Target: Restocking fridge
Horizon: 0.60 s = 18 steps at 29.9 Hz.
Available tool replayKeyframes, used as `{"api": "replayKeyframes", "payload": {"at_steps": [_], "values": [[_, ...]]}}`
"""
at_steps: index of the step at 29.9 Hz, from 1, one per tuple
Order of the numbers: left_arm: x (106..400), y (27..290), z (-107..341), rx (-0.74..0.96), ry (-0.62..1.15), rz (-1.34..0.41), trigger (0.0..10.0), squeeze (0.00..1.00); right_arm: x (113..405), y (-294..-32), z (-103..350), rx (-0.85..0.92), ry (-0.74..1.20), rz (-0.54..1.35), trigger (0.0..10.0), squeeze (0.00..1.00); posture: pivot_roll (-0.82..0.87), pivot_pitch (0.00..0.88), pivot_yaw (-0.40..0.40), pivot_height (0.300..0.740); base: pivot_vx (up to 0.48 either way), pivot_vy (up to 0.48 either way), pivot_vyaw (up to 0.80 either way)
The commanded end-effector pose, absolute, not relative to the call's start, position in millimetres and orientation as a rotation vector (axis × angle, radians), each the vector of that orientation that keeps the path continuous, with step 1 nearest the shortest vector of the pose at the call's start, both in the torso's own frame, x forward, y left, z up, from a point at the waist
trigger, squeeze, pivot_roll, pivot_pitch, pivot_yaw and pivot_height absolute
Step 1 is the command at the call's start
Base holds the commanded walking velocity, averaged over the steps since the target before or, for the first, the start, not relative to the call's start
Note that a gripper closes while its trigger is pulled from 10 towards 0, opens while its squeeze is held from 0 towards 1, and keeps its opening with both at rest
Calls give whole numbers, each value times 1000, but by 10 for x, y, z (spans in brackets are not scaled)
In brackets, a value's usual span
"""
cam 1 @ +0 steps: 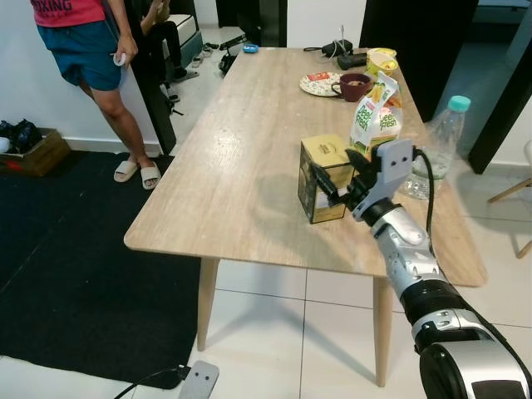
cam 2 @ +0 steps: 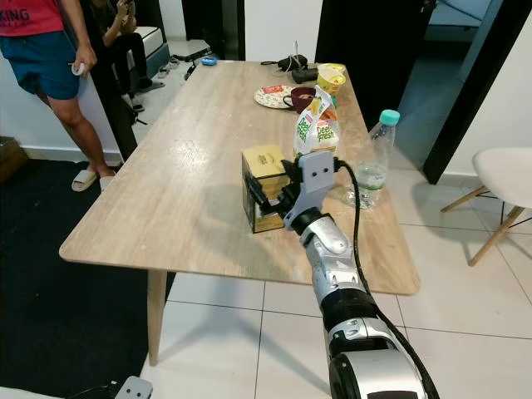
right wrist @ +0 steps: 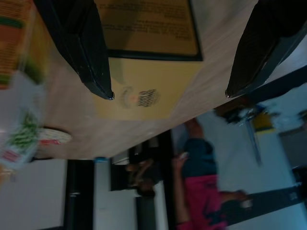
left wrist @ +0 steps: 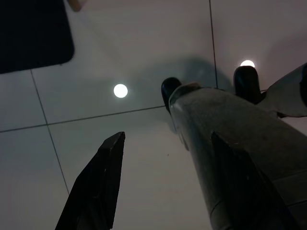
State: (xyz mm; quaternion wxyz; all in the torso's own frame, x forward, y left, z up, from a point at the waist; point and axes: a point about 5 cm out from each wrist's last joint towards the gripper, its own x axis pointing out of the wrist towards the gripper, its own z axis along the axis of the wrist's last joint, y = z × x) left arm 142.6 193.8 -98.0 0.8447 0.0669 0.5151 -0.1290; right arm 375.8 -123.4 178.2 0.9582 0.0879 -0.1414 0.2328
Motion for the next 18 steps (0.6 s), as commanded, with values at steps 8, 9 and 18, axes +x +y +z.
{"api": "replayKeyframes", "payload": {"at_steps": [8, 9, 18], "values": [[1401, 1896, -996, 117, 1089, -257, 10000, 0, 3807, -1452, 1982, 375, -374, 381, 10000, 0, 53, 0, -1, 740, 320, 0, 0], [1404, 1895, -994, 113, 1086, -258, 10000, 0, 3810, -1483, 1987, 376, -376, 371, 10000, 0, 54, 0, -2, 740, 0, 0, 0], [1398, 1897, -994, 105, 1086, -266, 10000, 0, 3797, -1564, 1980, 390, -387, 361, 10000, 0, 54, 0, -2, 740, 0, 0, 0]]}}
